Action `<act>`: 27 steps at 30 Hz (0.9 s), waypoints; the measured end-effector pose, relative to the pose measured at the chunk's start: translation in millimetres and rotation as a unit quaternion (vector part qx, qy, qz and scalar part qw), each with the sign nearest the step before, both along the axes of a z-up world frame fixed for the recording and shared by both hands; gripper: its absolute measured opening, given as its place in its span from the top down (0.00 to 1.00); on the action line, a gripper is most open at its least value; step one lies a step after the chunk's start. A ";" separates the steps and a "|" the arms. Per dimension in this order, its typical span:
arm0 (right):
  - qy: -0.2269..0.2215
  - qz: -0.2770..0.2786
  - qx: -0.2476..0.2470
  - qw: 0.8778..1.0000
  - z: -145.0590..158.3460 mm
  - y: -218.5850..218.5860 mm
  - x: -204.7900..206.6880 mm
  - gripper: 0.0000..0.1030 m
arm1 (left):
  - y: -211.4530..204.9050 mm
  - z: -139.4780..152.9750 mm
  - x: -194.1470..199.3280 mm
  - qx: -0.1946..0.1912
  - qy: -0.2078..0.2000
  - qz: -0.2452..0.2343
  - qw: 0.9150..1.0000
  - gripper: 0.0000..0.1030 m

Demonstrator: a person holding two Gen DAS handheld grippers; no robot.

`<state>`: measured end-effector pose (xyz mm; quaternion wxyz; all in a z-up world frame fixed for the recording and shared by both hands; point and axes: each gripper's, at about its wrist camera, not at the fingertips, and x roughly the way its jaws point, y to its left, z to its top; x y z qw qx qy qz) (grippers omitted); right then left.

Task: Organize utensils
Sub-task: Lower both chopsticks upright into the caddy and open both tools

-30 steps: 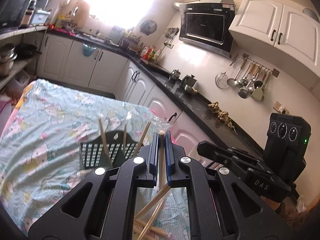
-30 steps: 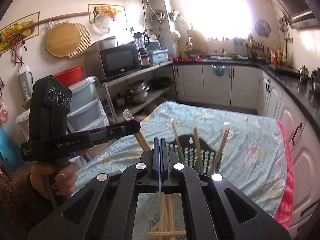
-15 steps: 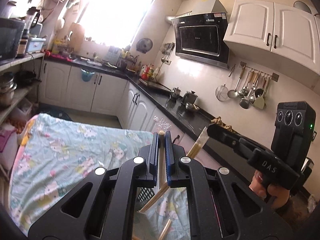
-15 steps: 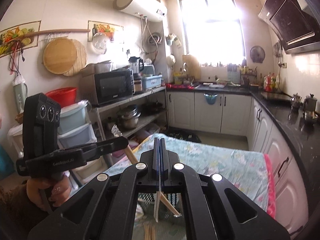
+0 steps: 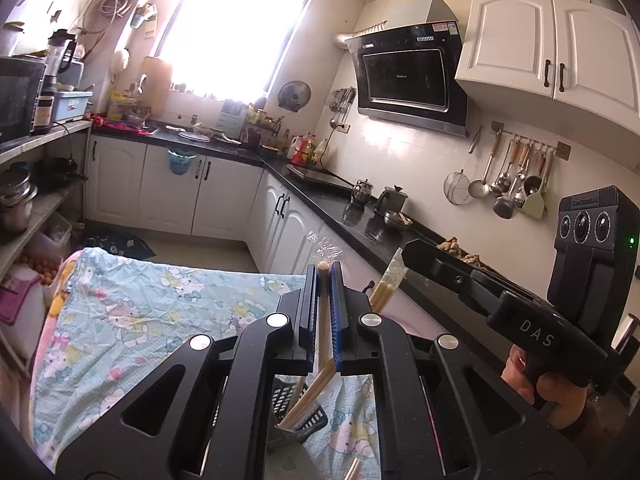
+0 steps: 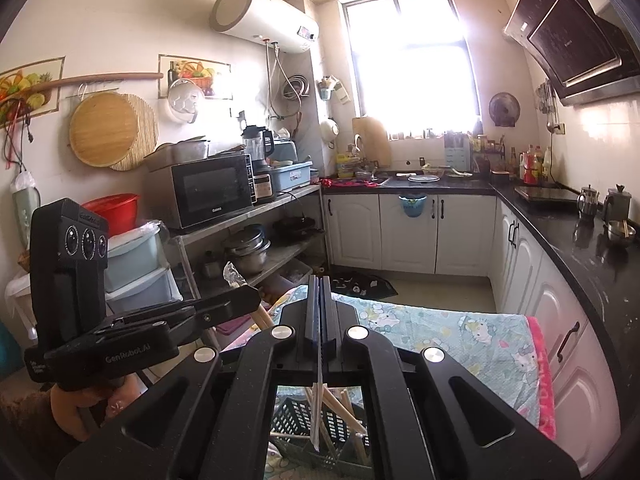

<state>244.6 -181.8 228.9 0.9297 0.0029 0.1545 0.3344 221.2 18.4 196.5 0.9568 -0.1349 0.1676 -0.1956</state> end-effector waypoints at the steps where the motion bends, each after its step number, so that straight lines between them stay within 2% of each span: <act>1: 0.001 -0.001 0.001 1.000 -0.4 -0.4 1.7 0.99 | -0.9 -0.3 1.0 0.002 -0.001 0.001 1.000 0.97; 11: 0.014 -0.010 0.006 1.000 -19.9 0.9 19.3 0.99 | -6.3 -16.0 12.1 0.017 0.004 0.013 1.000 0.97; 27: 0.024 -0.028 0.009 0.999 -65.5 13.2 33.2 0.99 | -7.4 -51.8 24.3 0.012 0.027 0.017 0.999 0.97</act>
